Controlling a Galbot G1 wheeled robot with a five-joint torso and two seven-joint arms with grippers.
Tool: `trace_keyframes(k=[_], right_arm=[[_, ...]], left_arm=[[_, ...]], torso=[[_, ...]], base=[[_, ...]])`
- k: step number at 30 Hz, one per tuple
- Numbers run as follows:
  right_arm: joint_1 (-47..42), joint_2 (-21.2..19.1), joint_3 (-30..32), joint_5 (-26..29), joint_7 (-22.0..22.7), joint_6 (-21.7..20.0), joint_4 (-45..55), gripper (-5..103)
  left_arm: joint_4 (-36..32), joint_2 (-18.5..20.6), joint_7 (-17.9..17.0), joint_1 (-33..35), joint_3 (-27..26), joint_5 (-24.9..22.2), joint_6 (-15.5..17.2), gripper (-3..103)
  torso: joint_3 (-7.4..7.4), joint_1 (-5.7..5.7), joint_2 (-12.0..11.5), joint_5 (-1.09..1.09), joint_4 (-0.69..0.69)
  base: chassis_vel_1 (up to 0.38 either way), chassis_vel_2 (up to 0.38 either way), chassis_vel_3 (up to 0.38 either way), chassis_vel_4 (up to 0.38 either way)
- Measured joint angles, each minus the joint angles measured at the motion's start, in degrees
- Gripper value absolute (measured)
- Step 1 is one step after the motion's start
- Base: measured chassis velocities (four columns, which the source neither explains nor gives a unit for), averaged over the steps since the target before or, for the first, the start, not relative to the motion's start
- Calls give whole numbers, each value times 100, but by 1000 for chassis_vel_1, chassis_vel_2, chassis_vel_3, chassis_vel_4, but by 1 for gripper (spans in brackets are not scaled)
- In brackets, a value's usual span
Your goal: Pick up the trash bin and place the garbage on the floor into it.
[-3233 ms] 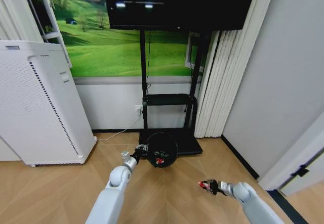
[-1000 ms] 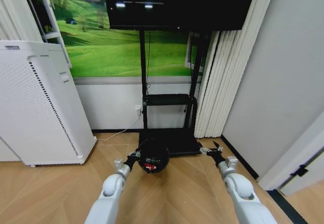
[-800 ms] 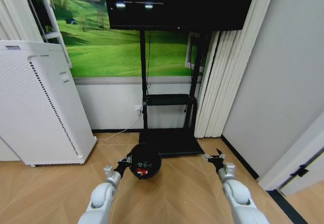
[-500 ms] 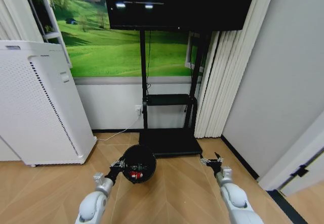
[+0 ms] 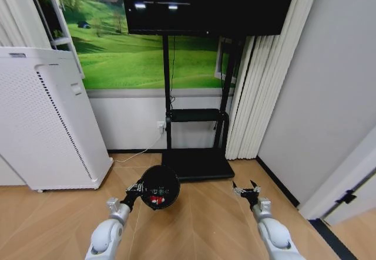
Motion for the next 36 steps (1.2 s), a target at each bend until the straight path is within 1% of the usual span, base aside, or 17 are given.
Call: trace_keyframes(k=[13, 21, 23, 24, 26, 27, 29, 30, 32, 33, 36], right_arm=[[-73, 12, 24, -215, -12, 102, -5, 100], [-74, 47, 19, -434, -12, 117, -15, 100], [-69, 58, 9, -494, -12, 123, -18, 100], [-64, 61, 6, -520, -12, 126, -20, 100], [-59, 66, 7, -568, -12, 138, -24, 100], [-55, 69, 7, -607, -12, 153, -30, 100], [-54, 78, 7, -665, -18, 176, -40, 100], [-54, 78, 7, -665, -18, 176, -40, 100], [-54, 89, 8, -697, -24, 226, -50, 100], [-54, 100, 6, -711, -33, 254, -59, 100], [-55, 119, 3, -754, -77, 304, -65, 100]], left_arm=[[73, 85, 3, -107, 35, -93, 12, 7], [123, 100, 21, -178, 7, -164, 12, 7], [145, 129, 22, -218, 1, -211, 13, 7], [156, 145, 22, -231, -2, -227, 13, 7], [169, 164, 24, -247, -8, -238, 13, 7], [178, 169, 26, -253, -14, -249, 13, 7], [187, 171, 38, -260, -23, -264, 13, 7], [187, 171, 38, -260, -23, -264, 13, 7], [197, 165, 51, -259, -31, -271, 14, 7], [198, 157, 66, -249, -36, -273, 14, 7], [199, 148, 94, -214, -64, -280, 13, 7]], torso=[[0, 0, 0, 1, 0], [-1, 0, 0, 1, -2], [-1, 0, 0, -1, 0], [0, 0, 0, 2, 2], [-1, 0, 0, 1, 0], [0, 0, 0, -5, 1], [-1, 0, 0, 5, 0], [-1, 0, 0, 5, 0], [-2, -1, 0, -4, 0], [-1, -1, 0, 2, -1], [-2, -1, 1, -3, 2]], base=[[204, -207, -210, 202], [321, -212, -323, 221], [400, -177, -400, 134], [414, -113, -416, 92], [425, -99, -436, 99], [421, -86, -457, 84], [446, -39, -472, 53], [470, -39, -472, 23], [431, 11, -469, -1], [409, 90, -451, -86], [399, 122, -397, -110]])
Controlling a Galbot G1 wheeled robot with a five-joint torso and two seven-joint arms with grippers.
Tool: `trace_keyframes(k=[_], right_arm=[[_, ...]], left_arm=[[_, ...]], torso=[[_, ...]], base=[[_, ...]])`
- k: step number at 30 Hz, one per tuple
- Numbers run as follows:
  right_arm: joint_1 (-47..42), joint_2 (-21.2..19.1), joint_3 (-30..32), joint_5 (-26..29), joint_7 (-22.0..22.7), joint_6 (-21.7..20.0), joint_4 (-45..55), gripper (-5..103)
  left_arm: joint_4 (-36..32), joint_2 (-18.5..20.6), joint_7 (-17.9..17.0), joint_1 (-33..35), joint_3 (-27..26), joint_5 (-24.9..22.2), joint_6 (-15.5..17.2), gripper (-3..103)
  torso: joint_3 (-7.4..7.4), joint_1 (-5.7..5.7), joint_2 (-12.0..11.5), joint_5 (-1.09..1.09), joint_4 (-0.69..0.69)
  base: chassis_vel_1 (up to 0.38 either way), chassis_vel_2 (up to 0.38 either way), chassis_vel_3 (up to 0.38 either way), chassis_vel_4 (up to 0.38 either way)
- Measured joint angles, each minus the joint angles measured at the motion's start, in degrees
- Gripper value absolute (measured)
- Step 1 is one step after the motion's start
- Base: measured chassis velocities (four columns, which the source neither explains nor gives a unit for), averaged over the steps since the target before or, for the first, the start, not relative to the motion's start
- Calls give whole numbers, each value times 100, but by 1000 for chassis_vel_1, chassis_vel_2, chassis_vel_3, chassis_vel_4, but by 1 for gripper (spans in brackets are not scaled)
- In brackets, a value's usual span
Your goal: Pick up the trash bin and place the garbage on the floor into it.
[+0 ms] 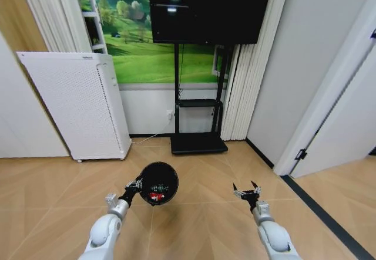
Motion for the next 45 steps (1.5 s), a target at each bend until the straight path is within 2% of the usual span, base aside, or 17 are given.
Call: trace_keyframes(k=[8, 18, 33, 42, 45], right_arm=[[-18, 37, -5, -90, -131, 177, -17, 100], [-63, -5, 9, -93, -163, 174, -2, 100], [-94, -100, 28, -40, -165, 376, -175, 100], [-115, -131, 72, 59, -387, 582, -299, 100], [-123, -128, 78, 73, -405, 657, -342, 100]], left_arm=[[-21, 0, 46, 65, -103, -25, -14, 7], [-90, -59, 78, 156, -147, -22, -25, 7], [-117, -113, 31, 152, -115, 38, -23, 7], [-176, -157, -56, 183, -93, 74, -6, 7], [-251, -252, -327, 277, -115, 159, 0, 7]], torso=[[2, 3, -1, 3, 0], [1, 3, -1, 3, -4], [1, 2, -1, 3, -2], [1, 1, -1, 2, -1], [1, 1, -1, 4, 0]], base=[[128, 195, -147, -169], [-26, -8, 30, -1], [93, 97, -90, -101], [153, 151, -150, -153], [19, 28, -28, -16]])
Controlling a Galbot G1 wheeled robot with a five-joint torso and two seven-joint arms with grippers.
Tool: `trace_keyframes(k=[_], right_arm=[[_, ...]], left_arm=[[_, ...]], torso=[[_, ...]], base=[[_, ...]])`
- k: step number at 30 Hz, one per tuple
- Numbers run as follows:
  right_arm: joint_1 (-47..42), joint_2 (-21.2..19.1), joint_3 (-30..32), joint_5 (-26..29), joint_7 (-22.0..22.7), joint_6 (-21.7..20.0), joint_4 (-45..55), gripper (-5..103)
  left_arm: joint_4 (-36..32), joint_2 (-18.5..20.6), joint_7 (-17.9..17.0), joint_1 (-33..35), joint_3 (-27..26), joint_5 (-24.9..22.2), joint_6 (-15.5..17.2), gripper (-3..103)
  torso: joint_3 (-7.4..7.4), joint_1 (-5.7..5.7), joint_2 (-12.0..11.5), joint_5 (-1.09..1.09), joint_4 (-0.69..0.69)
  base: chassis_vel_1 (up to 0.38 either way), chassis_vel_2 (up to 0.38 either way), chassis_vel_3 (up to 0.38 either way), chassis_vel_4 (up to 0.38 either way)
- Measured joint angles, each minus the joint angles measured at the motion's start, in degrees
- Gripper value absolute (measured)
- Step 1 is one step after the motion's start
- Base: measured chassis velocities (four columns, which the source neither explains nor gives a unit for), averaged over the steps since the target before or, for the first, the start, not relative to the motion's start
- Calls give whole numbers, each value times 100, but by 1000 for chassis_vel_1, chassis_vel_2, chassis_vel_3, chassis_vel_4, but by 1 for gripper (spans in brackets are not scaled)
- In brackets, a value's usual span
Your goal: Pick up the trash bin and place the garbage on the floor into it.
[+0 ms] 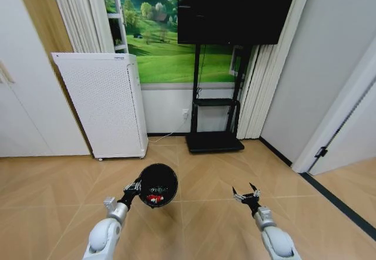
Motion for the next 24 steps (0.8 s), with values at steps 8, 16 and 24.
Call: trace_keyframes(k=[8, 16, 24], right_arm=[[1, 26, -26, -8, -70, 34, -16, 100], [12, -46, -37, -17, -111, -56, 96, 100], [42, -76, -92, -25, -148, -240, 253, 100]], left_arm=[[0, -427, -1910, 29, 21, -66, 74, 7], [492, -863, -3333, -126, -498, -564, -220, 7], [1200, -696, -3580, -750, -673, -1354, -819, 7]], torso=[[0, 0, 0, 0, -4], [0, 0, 0, -1, 1], [0, 0, 0, -2, -3]], base=[[-18, -36, 20, 26], [0, 0, 0, 0], [0, 0, 0, 0]])
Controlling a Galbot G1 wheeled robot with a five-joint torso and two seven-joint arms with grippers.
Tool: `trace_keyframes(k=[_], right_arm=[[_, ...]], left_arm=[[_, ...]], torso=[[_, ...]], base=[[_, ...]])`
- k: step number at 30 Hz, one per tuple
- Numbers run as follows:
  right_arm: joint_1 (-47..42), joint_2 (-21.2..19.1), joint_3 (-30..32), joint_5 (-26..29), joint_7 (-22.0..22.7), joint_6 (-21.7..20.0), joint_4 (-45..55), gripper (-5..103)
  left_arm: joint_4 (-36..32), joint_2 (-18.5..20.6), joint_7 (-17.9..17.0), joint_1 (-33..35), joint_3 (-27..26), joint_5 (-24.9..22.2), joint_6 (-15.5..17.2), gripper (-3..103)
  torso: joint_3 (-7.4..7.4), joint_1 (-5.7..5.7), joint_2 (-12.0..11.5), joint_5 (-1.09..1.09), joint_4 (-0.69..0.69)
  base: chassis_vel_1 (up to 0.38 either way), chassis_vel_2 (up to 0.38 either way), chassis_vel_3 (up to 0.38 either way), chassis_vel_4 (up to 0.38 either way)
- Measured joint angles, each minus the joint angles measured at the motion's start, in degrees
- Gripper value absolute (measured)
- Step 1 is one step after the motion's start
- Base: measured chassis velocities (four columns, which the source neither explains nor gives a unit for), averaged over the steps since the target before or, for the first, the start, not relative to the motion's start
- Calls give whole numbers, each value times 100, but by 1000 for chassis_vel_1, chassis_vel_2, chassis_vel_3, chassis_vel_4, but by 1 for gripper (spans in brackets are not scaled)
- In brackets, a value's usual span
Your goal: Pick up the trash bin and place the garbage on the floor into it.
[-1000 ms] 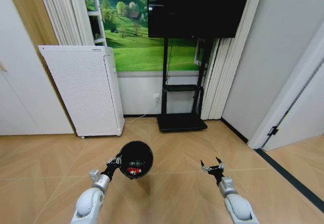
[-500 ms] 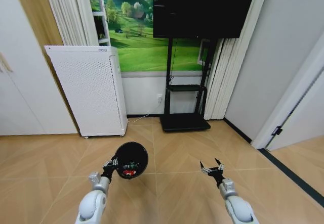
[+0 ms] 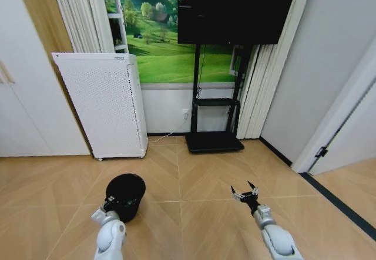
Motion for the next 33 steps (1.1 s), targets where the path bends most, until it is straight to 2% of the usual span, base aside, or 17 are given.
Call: trace_keyframes(k=[2, 9, 17, 24, 25, 27, 28, 30, 31, 32, 33], right_arm=[[0, 13, -42, -24, 1, -27, 20, 100], [54, 51, -101, -55, 22, -45, -14, 100], [68, 50, -112, -58, 42, -45, -54, 100], [122, 85, -104, -60, 68, -67, -100, 100], [133, 98, -106, -65, 73, -70, -112, 100], [143, 111, -111, -69, 81, -74, -116, 100], [149, 125, -116, -71, 93, -86, -115, 100], [150, 129, -117, -71, 100, -91, -112, 100], [150, 139, -117, -72, 112, -117, -84, 100], [148, 142, -117, -71, 113, -128, -71, 100], [139, 144, -115, -70, 116, -155, -39, 100]], left_arm=[[220, 99, 61, -129, -6, -442, -55, 7], [687, 118, 3, -429, -53, -919, -47, 7], [1087, 141, -122, -683, -52, -896, -155, 7], [1332, 211, -67, -747, -56, -849, -227, 7], [1354, 215, -45, -750, -61, -848, -229, 4], [1375, 216, -23, -752, -74, -842, -230, 8], [1403, 219, 4, -751, -72, -833, -226, 13], [1407, 223, 17, -750, -72, -829, -225, 13], [1400, 245, 48, -737, -73, -802, -217, 24], [1387, 250, 61, -729, -74, -779, -215, 24], [1288, 258, 160, -691, -84, -663, -189, 34]], torso=[[0, 0, 0, 2, 1], [0, 0, 0, 3, 1], [0, 0, 0, 1, 1], [0, 0, 0, 4, 1], [-1, 0, 0, 4, 1], [0, 0, 0, 4, 1], [0, 0, 0, -1, 2], [0, 0, 0, -2, 1], [0, 0, 0, 2, 0], [0, 0, 0, 2, 1], [0, 0, 0, -1, 1]], base=[[0, 0, 0, 0], [0, 0, 0, 0], [0, 0, 0, 0], [0, 0, 0, 0], [0, 0, 0, 0], [0, 0, 0, 0], [0, 0, 0, 0], [0, 0, 0, 0], [0, 0, 0, 0], [0, 0, 0, 0], [0, 0, 0, 0]])
